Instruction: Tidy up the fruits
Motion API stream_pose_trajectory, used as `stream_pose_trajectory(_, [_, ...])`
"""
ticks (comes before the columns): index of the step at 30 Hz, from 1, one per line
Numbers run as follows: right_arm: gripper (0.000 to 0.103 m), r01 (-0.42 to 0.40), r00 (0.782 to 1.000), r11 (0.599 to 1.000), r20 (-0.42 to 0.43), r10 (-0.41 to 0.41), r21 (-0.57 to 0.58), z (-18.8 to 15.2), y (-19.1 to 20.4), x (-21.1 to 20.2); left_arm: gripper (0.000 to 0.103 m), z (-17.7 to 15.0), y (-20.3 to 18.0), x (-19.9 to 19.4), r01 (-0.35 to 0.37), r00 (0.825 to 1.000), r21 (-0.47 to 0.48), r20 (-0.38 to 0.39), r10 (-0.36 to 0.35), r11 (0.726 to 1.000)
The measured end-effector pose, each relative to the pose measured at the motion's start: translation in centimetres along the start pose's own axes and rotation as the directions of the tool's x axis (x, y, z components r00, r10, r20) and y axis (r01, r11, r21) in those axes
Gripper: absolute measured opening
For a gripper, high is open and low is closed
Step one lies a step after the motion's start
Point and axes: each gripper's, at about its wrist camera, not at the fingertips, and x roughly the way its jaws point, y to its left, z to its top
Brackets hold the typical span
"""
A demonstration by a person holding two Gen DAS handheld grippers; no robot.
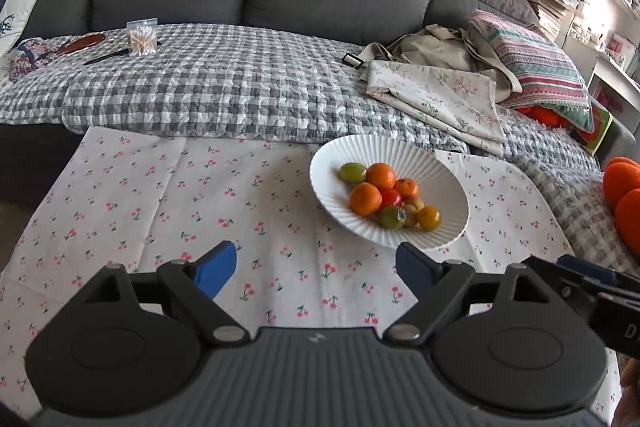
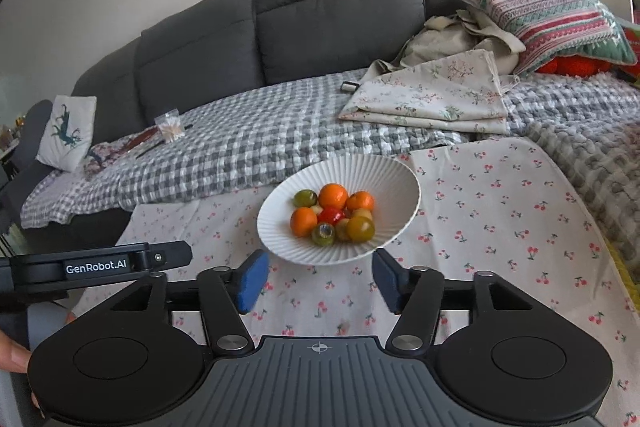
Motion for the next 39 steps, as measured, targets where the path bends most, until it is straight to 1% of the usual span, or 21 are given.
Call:
stream_pose_trajectory(2, [0.07, 0.005, 1.0, 1.0, 0.014, -0.004, -0.004, -0.3, 0.2, -0.7, 0.088, -0.3, 0.2, -0.5, 0.003, 1.0, -0.005, 0.0, -0.003, 1.0])
stream_pose_trajectory(4, [0.077, 0.012, 1.0, 1.0, 0.026, -0.012, -0.003, -0.5, 0.3, -1.3, 0.091, -0.5, 0.2, -0.8, 0.004, 1.0, -0.003, 0.003, -0.004, 1.0])
stream_pose_trajectory(5, [0.084, 0.02, 0.999, 1.0, 0.029, -0.02, 0.002, -0.6, 0.3, -1.5, 0.091, -0.6, 0.2, -0.9, 0.003, 1.0, 0.003, 0.004, -0.003, 1.0])
stream_pose_trajectory(6, [0.089, 0.03, 0.999, 1.0, 0.033, -0.03, 0.011, -0.7, 0.2, -1.7, 0.092, -0.7, 0.2, -0.9, 0.0, 1.0, 0.009, 0.004, 0.0, 1.0])
stream_pose_trajectory(7, [0.09, 0.035, 0.999, 0.999, 0.036, -0.035, 0.021, -0.8, 0.2, -1.9, 0.092, -0.8, 0.1, -0.9, -0.006, 1.0, 0.015, 0.003, 0.006, 1.0])
stream_pose_trajectory(9, [0.098, 0.042, 0.998, 0.999, 0.037, -0.043, 0.029, -0.9, 0.2, -2.0, 0.092, -0.8, 0.0, -0.7, -0.015, 1.0, 0.025, -0.002, 0.015, 1.0])
stream_pose_trajectory(11, [0.101, 0.062, 0.997, 0.998, 0.04, -0.062, 0.011, -1.0, 0.4, -1.8, 0.093, -0.9, 0.0, -0.6, -0.013, 1.0, 0.031, -0.007, 0.013, 0.999])
stream_pose_trajectory(14, [0.101, 0.092, 0.995, 0.996, 0.04, -0.092, -0.001, -1.1, 0.4, -1.7, 0.097, -0.9, 0.0, -0.7, -0.014, 1.0, 0.032, -0.005, 0.015, 0.999])
stream_pose_trajectory(18, [0.103, 0.096, 0.995, 0.995, 0.028, -0.097, 0.022, -1.2, 0.1, -1.6, 0.101, -0.9, 0.0, -0.7, -0.034, 0.999, 0.033, -0.006, 0.034, 0.999])
stream_pose_trajectory(21, [0.103, 0.098, 0.995, 0.995, 0.022, -0.099, 0.017, -1.3, 0.2, -1.5, 0.102, -0.9, 0.0, -0.7, -0.043, 0.999, 0.034, -0.007, 0.043, 0.998])
stream_pose_trajectory(27, [0.103, 0.119, 0.993, 0.993, -0.009, -0.119, 0.001, -1.5, 0.5, -0.9, 0.102, -1.0, -0.2, -0.3, -0.067, 0.997, 0.051, -0.019, 0.068, 0.996])
stream_pose_trajectory(33, [0.103, 0.132, 0.991, 0.991, -0.008, -0.132, -0.007, -1.6, 0.5, -0.9, 0.102, -1.0, -0.2, -0.4, -0.081, 0.997, 0.053, -0.008, 0.082, 0.995])
stream_pose_trajectory(39, [0.103, 0.145, 0.989, 0.989, -0.02, -0.145, -0.003, -1.6, 0.4, -0.7, 0.102, -1.1, -0.4, -0.2, -0.074, 0.997, 0.066, -0.023, 0.075, 0.995])
